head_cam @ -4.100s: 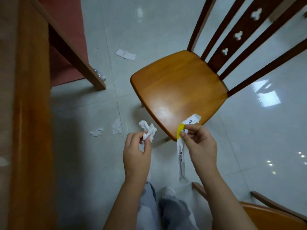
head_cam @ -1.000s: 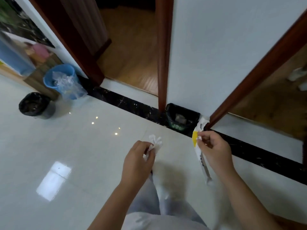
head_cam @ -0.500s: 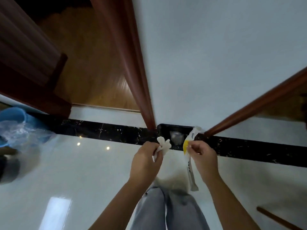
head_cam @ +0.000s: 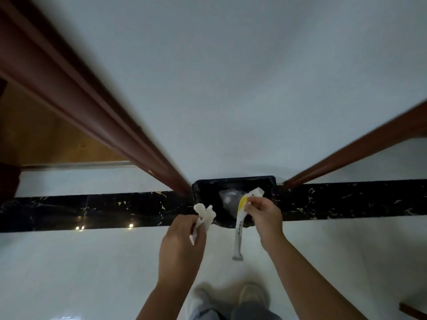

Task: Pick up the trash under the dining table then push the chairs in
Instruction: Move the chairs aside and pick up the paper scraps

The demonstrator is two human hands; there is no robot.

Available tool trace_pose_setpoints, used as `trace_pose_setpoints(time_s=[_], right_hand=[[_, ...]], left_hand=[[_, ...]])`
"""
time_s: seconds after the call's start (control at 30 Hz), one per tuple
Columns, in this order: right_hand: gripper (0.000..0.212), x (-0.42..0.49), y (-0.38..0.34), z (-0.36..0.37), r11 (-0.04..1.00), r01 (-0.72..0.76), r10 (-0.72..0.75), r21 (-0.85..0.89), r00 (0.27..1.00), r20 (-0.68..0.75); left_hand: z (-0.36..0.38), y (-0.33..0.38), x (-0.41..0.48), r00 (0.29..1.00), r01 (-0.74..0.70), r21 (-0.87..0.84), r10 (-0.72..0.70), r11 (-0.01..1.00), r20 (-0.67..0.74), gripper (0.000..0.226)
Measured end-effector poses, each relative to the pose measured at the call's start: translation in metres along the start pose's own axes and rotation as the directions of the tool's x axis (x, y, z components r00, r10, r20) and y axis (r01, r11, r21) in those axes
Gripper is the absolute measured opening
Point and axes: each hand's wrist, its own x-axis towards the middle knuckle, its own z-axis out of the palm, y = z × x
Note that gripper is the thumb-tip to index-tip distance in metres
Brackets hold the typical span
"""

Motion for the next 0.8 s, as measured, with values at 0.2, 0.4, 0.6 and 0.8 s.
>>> trace_pose_setpoints(time_s=[0.2, 0.4, 0.6, 0.8], right_hand=[[0.018, 0.052, 0.044, 0.016, 0.996, -0.01, 0.015, 0.09, 0.998, -0.054], [0.04, 0.073, 0.066, 0.006, 0.997, -0.072, 0.076, -0.04, 0.99, 0.119], [0.04, 0.057, 0.078, -0.035, 0.888, 0.258, -0.22, -0.381, 0.965, 0.141], [0.038, 0.047, 0.076, -0.055, 0.734, 0.441, -0.429, -0.516, 0.891, 0.152]], left_hand=[[0.06, -0.04, 0.008, 0.999, -0.032, -0.001, 0.032, 1.0, 0.01, 0.01], [0.101, -0.073, 0.017, 0.985, -0.158, 0.05, 0.154, 0.986, 0.078, 0.009], [0.129, -0.075, 0.035, 0.962, -0.257, 0.106, 0.244, 0.961, 0.12, 0.012], [0.164, -0.072, 0.064, 0.935, -0.334, 0.174, 0.301, 0.926, 0.189, 0.032]])
